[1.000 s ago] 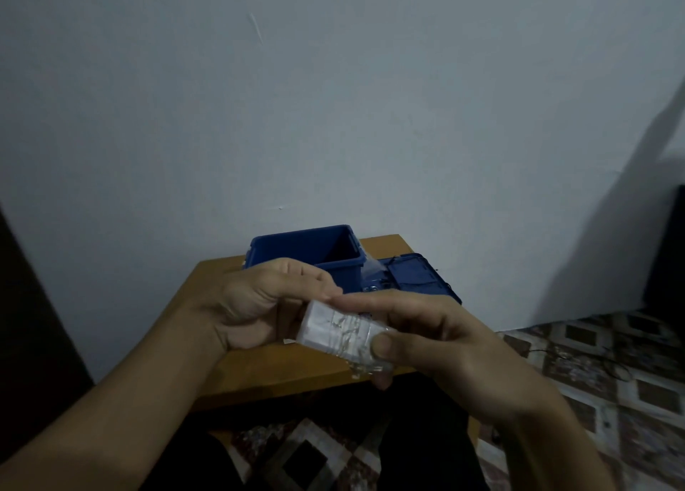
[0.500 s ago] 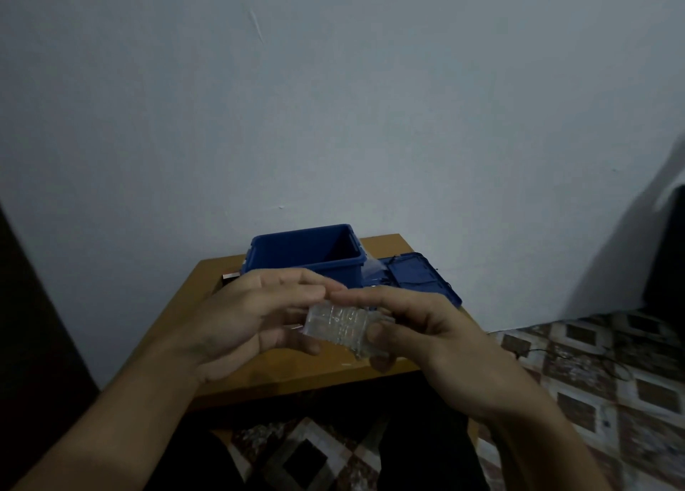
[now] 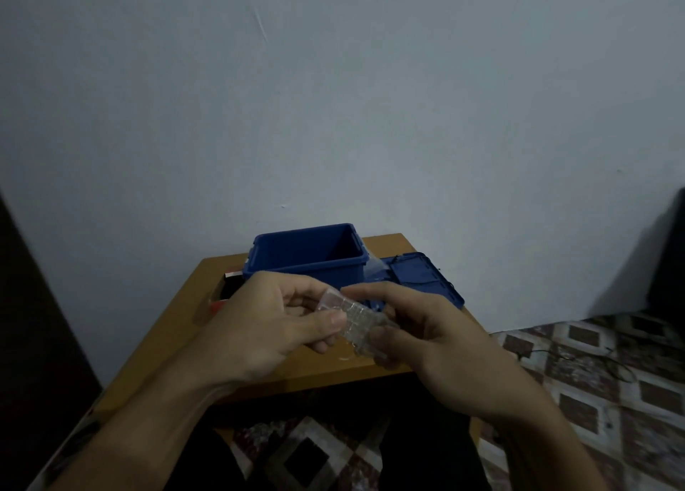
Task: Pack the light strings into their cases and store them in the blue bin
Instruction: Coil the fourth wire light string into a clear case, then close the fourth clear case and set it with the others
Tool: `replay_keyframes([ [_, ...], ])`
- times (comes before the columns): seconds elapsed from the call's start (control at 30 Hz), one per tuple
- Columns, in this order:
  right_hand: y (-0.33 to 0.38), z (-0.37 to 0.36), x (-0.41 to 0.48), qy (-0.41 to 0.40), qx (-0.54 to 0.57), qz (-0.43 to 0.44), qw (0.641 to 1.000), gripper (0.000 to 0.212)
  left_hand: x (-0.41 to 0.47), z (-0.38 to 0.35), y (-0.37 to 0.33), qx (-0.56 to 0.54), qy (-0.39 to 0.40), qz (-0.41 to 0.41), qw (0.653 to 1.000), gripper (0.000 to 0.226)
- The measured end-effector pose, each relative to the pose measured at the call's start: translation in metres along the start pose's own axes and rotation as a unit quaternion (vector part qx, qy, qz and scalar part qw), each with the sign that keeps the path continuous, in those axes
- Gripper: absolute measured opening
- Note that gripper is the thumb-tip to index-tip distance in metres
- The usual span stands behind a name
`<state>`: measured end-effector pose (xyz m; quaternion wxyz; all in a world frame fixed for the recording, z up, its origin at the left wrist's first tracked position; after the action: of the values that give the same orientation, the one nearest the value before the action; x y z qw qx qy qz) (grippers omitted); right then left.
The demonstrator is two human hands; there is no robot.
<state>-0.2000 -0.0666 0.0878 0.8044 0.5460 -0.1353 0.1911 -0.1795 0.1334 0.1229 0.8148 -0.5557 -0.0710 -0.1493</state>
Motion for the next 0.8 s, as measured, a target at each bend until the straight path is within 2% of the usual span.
replay_keyframes([
  [0.27, -0.011, 0.001, 0.003, -0.03, -0.054, 0.015, 0.998, 0.034, 0.01, -0.008, 0.006, 0.032, 0.0, -0.02, 0.999, 0.017],
  [0.5, -0.035, -0.006, 0.009, -0.075, -0.075, -0.024, 0.994, 0.031, 0.032, -0.021, 0.026, 0.041, 0.054, -0.006, 0.998, 0.021],
  [0.8, -0.078, -0.011, 0.025, -0.136, 0.026, -0.095, 0.986, 0.019, 0.081, -0.045, 0.046, 0.078, 0.129, -0.024, 0.988, 0.018],
])
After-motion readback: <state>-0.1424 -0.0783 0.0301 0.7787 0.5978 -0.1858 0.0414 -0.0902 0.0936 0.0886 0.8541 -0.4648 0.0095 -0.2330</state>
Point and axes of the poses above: each hand's wrist, its own x-axis towards the middle knuckle, its own z-axis out of the back of the hand, y = z × x, the point moved 2 cm from there along x, towards the middle knuckle, and after that the axes turned 13 degrees about -y, right-handed, at the moved point
